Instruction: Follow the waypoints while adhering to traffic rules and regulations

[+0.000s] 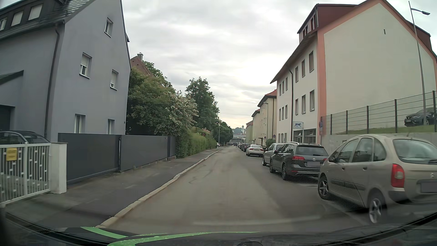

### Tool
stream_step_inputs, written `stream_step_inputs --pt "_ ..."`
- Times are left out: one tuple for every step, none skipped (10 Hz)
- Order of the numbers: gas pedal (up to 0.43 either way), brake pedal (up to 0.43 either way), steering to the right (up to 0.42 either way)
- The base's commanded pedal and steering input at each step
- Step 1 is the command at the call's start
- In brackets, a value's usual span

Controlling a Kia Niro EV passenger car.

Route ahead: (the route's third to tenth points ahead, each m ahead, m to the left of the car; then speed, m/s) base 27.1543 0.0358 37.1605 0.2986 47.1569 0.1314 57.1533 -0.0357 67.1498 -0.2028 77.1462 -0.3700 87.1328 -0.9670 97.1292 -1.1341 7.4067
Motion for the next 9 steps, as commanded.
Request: stream_step_inputs --pt "0.039 0.0 0.004" --pt "0.039 0.0 0.004" --pt "0.039 0.0 0.003" --pt "0.039 0.0 0.003" --pt "0.039 0.0 0.003" --pt "0.039 0.0 0.003" --pt "0.039 0.0 0.003" --pt "0.039 0.0 0.003" --pt "0.039 0.0 0.003"
